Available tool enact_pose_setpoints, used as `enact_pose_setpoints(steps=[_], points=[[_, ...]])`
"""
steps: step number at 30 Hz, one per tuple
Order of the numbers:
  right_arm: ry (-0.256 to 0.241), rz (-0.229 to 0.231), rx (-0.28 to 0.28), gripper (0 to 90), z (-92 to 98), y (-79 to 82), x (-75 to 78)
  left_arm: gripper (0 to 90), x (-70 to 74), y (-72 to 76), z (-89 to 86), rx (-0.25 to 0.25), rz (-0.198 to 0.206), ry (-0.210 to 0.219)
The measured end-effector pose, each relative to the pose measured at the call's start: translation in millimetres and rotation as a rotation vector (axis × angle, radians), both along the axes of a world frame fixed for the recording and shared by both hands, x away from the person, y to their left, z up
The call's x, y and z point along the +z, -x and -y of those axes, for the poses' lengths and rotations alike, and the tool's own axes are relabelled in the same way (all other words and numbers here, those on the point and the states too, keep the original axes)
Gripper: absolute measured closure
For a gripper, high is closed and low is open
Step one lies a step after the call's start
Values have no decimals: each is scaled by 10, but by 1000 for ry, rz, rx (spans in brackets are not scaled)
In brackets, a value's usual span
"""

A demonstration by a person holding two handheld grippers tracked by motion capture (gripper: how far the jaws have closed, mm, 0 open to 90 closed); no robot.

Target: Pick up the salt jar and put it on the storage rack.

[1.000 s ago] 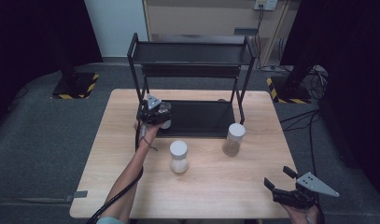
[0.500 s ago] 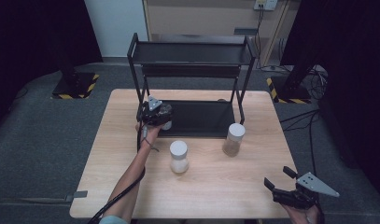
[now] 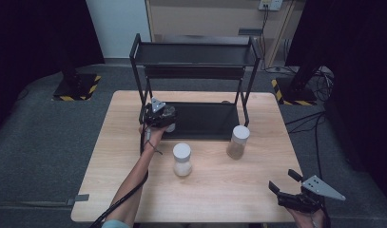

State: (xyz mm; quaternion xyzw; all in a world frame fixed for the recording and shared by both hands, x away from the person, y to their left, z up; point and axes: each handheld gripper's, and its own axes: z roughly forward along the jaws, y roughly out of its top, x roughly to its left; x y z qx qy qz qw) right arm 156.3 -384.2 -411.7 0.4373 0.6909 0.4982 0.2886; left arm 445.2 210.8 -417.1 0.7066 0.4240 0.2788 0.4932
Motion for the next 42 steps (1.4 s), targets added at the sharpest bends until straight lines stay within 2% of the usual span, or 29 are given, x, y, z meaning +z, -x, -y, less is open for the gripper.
enact_pose_setpoints(steps=[3, 6, 8, 11, 14, 22, 29, 37, 42], points=[[-1, 0, 0, 89, 1, 0, 0, 193, 16, -25, -14, -14, -2, 28], [-1, 0, 0, 89, 2, 1, 0, 149, 53, -27, -9, -29, 11, 20], [-1, 0, 0, 89, 1, 1, 0, 131, 87, -14, -4, -33, 24, 9], [-2, 0, 1, 88, 3, 2, 0, 106, 135, -2, -9, -39, 36, 18], [-1, -1, 3, 88, 1, 0, 2, 86, 223, -8, -39, -49, 27, 24], [-1, 1, 6, 88, 2, 0, 1, 34, 437, 83, -130, -82, 57, 27], [2, 2, 6, 88, -5, 1, 4, 26, 594, 182, -210, -118, 65, 17], [2, 2, 6, 87, -4, 0, 4, 26, 723, 297, -342, -164, 46, 18], [4, 2, 6, 86, -8, 0, 5, 28, 774, 436, -411, -180, 69, 12]])
